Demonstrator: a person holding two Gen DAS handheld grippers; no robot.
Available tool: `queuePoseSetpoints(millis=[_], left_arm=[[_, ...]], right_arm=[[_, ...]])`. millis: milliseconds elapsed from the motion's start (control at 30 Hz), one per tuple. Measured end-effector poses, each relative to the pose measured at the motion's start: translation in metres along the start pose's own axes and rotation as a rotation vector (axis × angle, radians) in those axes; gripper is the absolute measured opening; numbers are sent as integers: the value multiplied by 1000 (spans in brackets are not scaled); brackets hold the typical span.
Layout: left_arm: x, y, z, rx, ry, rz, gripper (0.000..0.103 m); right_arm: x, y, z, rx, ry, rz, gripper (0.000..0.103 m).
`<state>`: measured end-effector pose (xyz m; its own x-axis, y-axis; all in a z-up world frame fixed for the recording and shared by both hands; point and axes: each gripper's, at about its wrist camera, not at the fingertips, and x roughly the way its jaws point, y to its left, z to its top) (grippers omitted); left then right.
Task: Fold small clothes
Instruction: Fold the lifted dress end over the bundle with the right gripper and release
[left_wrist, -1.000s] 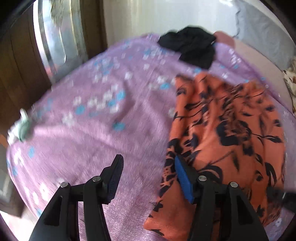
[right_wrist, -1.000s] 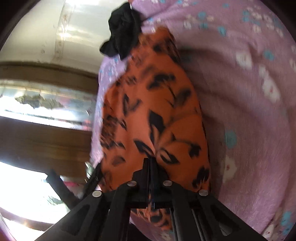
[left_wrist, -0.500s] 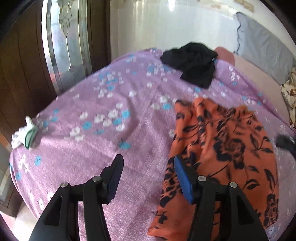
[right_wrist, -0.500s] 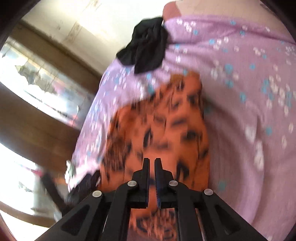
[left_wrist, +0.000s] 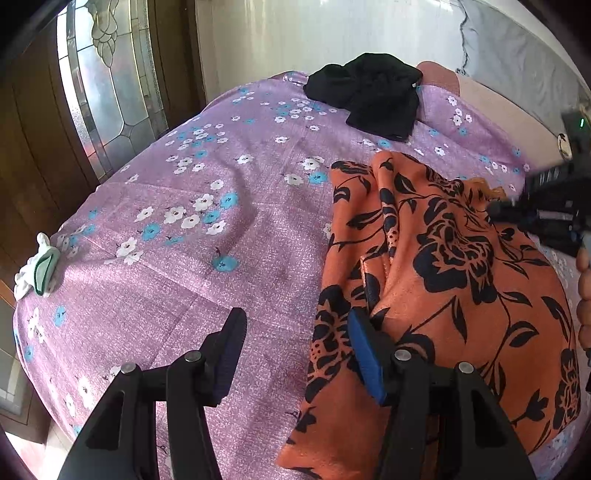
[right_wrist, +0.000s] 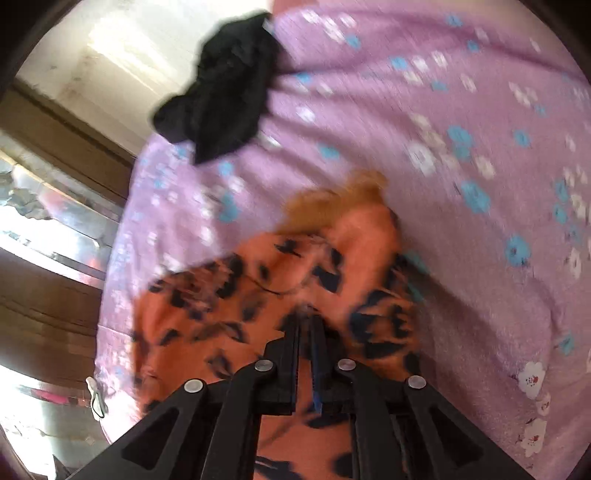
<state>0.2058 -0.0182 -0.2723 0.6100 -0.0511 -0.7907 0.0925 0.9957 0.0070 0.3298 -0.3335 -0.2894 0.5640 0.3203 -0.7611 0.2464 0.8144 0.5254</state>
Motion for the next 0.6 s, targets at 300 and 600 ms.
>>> queuePoseSetpoints(millis=[300, 600], left_arm=[[0, 1, -4, -3, -4, 4, 58], [2, 2, -4, -13, 0, 13, 58]], right_arm=[[44, 57, -7, -42, 93, 202, 8], [83, 26, 0, 135, 117, 256, 5]])
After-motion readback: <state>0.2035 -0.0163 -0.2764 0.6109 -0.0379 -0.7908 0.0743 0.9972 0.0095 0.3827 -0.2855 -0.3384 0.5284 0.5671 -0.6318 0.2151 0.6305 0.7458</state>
